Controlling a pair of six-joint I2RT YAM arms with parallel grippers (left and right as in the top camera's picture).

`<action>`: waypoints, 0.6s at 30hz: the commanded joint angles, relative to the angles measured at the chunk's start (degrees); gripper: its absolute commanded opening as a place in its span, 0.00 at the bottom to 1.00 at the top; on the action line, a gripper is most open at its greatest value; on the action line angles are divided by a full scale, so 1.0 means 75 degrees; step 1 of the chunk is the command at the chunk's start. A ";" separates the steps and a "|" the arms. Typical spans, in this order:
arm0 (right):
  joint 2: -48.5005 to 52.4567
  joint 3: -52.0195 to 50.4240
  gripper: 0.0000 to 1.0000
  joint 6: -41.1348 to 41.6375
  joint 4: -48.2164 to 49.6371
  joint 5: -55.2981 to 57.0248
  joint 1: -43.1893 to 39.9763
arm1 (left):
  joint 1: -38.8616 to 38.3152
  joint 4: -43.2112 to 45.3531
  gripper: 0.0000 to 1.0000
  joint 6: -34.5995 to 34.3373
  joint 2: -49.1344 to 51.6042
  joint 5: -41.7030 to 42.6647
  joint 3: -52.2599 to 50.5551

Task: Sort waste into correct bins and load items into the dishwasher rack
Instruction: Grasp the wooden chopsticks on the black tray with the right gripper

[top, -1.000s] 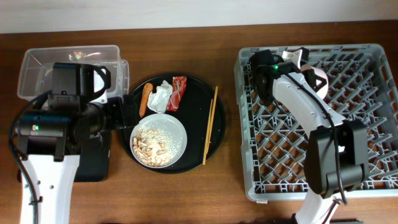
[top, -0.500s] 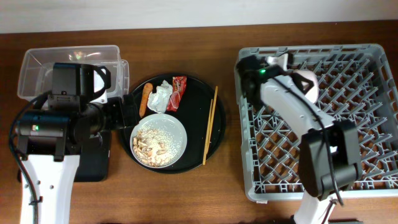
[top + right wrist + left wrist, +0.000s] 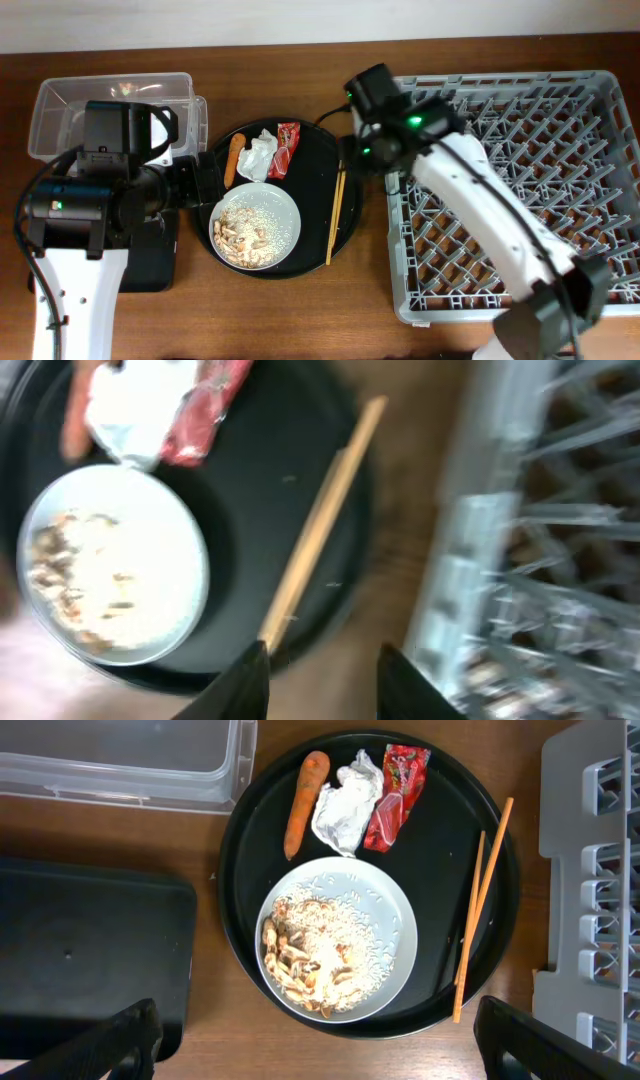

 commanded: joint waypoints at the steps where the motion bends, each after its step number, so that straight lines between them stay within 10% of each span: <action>1: 0.1043 -0.0527 0.22 0.1376 0.0481 -0.0286 0.0568 | 0.0026 0.0006 0.99 -0.0012 -0.0003 -0.0052 0.0041; 18: 0.3162 -0.0542 0.04 0.2766 0.1504 0.0379 0.0140 | 0.0026 0.0006 0.99 -0.0012 -0.0003 -0.0052 0.0041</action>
